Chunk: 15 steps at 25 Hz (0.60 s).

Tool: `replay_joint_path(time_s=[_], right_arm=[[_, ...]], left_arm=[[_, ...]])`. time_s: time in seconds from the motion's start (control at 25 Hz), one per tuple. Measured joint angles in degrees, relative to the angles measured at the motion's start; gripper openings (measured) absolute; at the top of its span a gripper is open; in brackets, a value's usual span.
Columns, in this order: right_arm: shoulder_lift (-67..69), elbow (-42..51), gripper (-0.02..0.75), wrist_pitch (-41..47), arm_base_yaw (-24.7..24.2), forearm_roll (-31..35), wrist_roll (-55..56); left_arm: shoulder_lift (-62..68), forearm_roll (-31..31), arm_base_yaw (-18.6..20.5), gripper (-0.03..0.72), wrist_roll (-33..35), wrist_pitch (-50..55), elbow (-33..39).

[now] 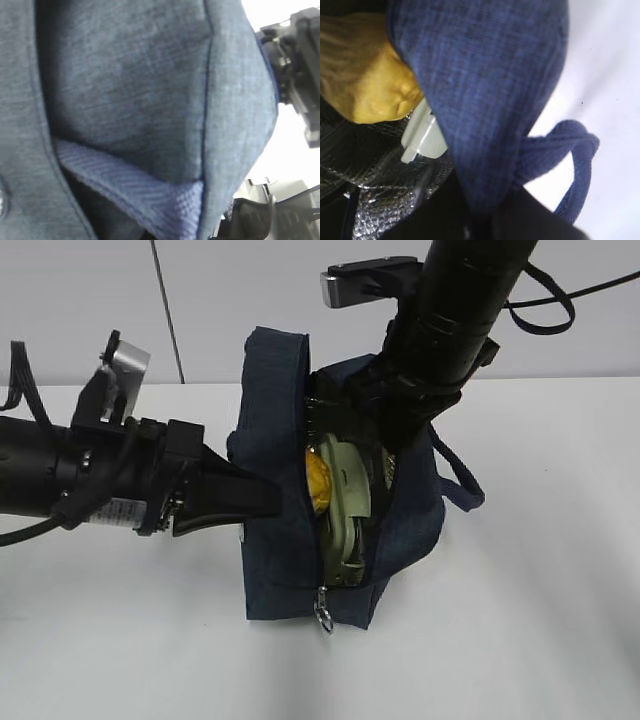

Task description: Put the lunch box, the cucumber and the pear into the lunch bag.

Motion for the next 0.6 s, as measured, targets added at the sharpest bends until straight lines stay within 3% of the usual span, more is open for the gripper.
replay_joint_path(time_s=[0.24,0.6], right_arm=[[0.0,0.0,0.005,0.0,0.0,0.5,0.1],[0.0,0.0,0.005,-0.3,0.0,0.7,1.1]], left_arm=[[0.2,-0.3,-2.6,0.001,0.0,-3.1,0.0],[0.5,-0.5,-2.6,0.001,0.0,-4.8,0.0]])
